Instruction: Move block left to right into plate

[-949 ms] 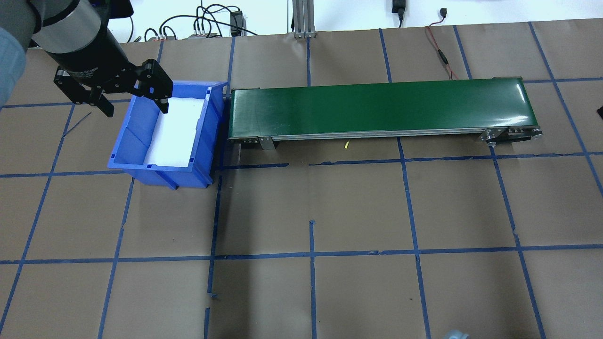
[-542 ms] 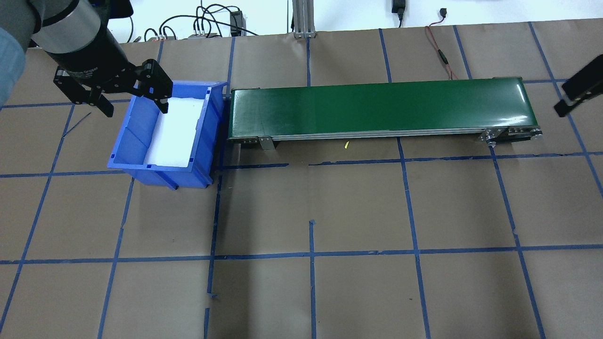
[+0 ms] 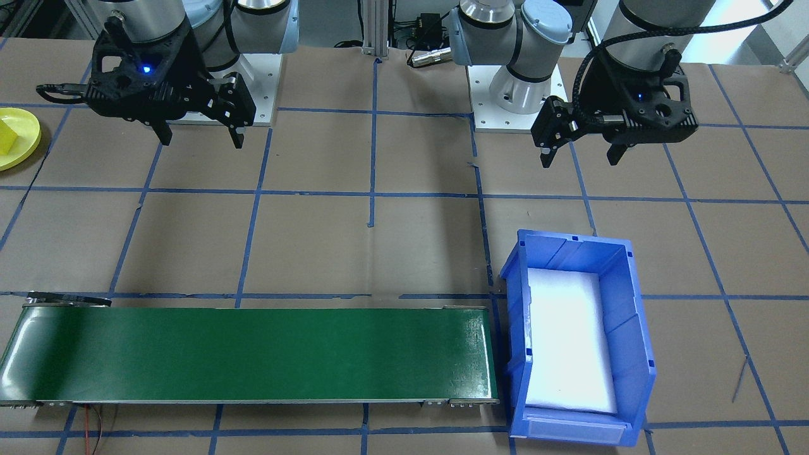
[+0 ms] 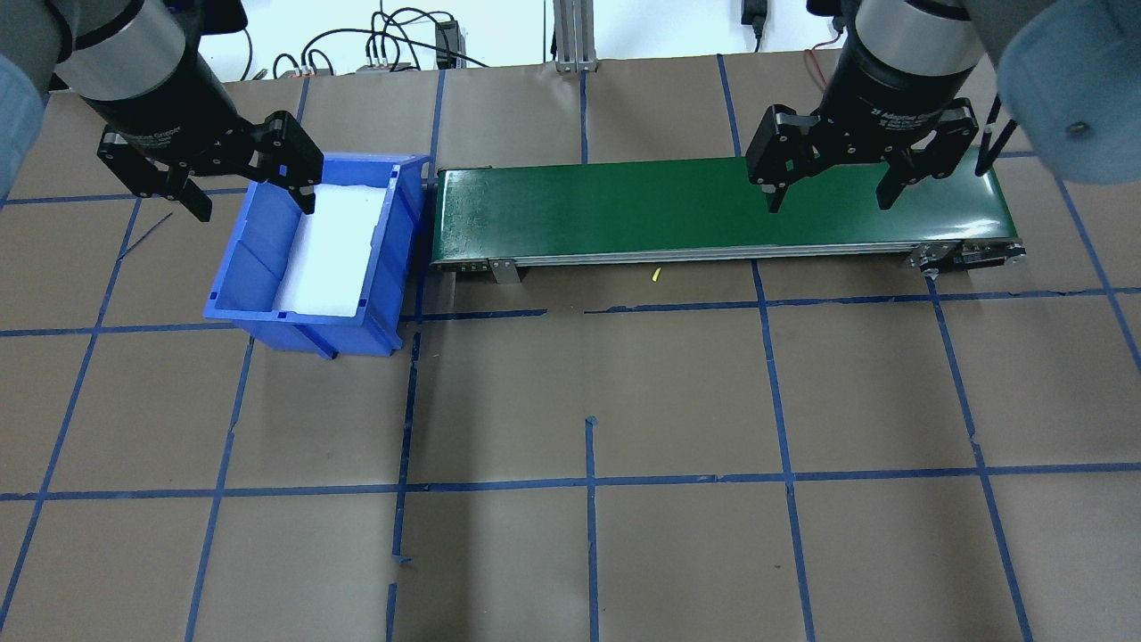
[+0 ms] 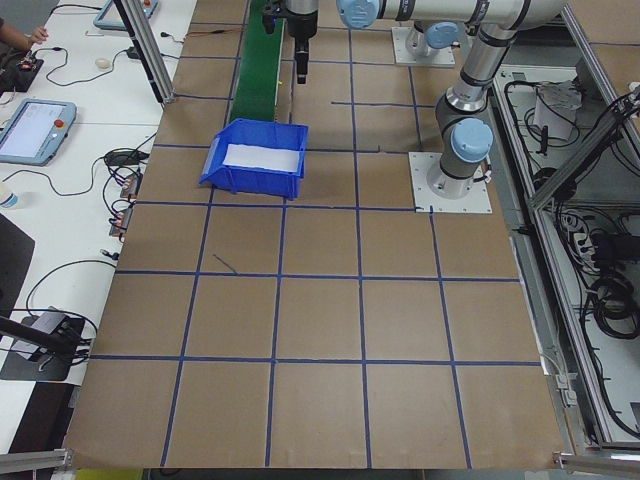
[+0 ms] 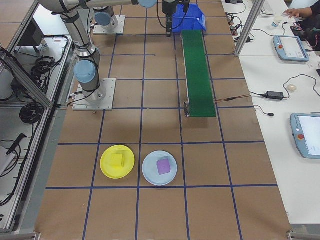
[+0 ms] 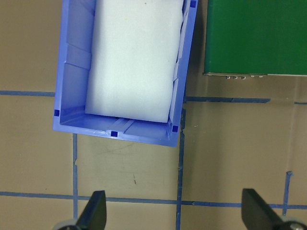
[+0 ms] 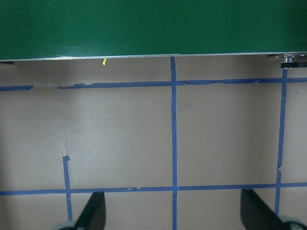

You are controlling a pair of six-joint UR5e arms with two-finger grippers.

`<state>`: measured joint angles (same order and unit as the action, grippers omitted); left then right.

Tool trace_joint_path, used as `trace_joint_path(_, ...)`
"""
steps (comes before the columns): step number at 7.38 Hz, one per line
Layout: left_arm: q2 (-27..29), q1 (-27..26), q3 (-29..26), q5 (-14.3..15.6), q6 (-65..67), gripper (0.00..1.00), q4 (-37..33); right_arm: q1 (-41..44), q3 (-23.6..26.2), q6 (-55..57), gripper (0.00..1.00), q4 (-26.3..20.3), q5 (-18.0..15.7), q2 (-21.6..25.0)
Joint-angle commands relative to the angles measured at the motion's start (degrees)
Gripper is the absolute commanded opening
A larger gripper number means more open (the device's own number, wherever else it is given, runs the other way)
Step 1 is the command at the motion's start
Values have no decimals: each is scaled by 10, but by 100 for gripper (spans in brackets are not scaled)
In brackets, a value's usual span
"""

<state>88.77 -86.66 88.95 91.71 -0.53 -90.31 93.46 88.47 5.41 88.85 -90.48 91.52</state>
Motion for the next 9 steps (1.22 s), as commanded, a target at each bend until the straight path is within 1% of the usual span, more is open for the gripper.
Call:
trace_joint_path(1, 0, 2, 0, 0, 0, 100, 0, -1, 6, 12, 100, 49, 0, -2)
trace_joint_path(2, 0, 2, 0, 0, 0, 100, 0, -4, 6, 13, 100, 49, 2, -3)
trace_joint_path(3, 0, 2, 0, 0, 0, 100, 0, -12, -6, 14, 100, 51, 2, -11)
trace_joint_path(4, 0, 2, 0, 0, 0, 100, 0, -24, -15, 13, 100, 33, 1, -19)
trace_joint_path(5, 0, 2, 0, 0, 0, 100, 0, -34, -14, 13, 100, 20, 1, -19)
trace_joint_path(9, 0, 2, 0, 0, 0, 100, 0, -28, -8, 13, 100, 12, -3, -13)
